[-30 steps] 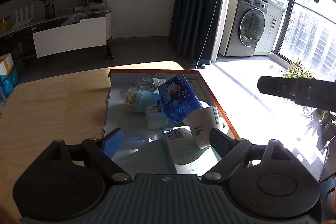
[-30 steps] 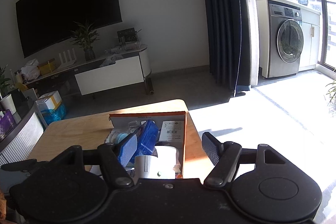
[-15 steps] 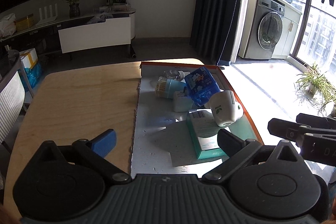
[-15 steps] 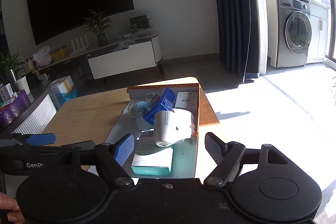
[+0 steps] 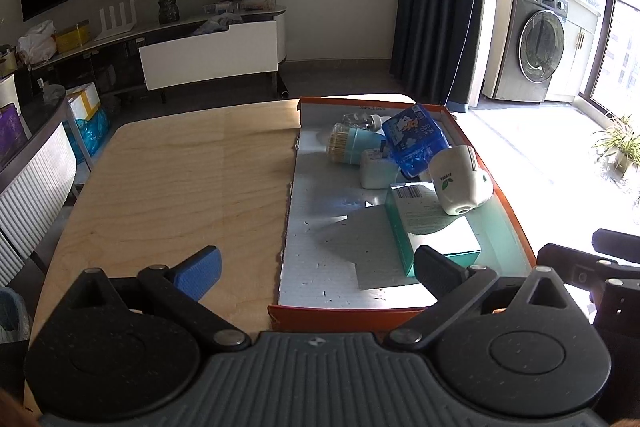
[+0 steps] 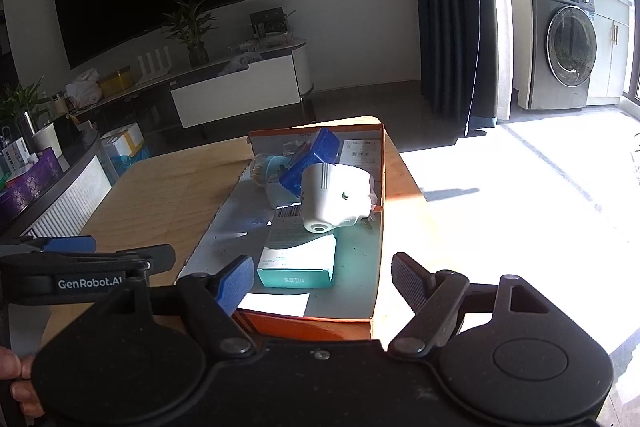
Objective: Organize rigid objects
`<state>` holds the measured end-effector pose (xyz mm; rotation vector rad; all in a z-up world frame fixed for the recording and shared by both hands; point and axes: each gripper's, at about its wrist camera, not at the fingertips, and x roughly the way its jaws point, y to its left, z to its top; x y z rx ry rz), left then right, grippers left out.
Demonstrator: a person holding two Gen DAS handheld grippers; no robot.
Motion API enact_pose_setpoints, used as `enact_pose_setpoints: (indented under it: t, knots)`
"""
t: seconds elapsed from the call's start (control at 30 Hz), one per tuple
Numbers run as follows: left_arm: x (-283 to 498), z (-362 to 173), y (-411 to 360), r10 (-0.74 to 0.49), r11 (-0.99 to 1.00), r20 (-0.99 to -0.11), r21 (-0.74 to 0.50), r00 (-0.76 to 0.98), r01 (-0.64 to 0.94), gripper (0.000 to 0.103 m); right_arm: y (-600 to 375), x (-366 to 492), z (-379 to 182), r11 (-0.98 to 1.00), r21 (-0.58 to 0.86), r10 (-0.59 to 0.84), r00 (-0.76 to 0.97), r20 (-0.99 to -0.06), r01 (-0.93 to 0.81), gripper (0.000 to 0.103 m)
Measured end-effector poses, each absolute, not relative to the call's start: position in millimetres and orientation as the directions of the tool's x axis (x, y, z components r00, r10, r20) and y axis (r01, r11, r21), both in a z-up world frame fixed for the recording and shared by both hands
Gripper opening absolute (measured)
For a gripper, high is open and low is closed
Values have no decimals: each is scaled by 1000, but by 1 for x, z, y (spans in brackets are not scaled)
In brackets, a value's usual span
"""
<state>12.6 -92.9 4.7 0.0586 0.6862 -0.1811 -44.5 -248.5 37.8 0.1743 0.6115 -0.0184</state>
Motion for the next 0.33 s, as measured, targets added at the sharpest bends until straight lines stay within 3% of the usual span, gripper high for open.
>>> enact_pose_setpoints:
  t: [0.33]
  knots:
    - [15,-1,-89,-164,982,-650,-38,742,184,103,-246,-42,35,986,151,33,809,-586,69,90]
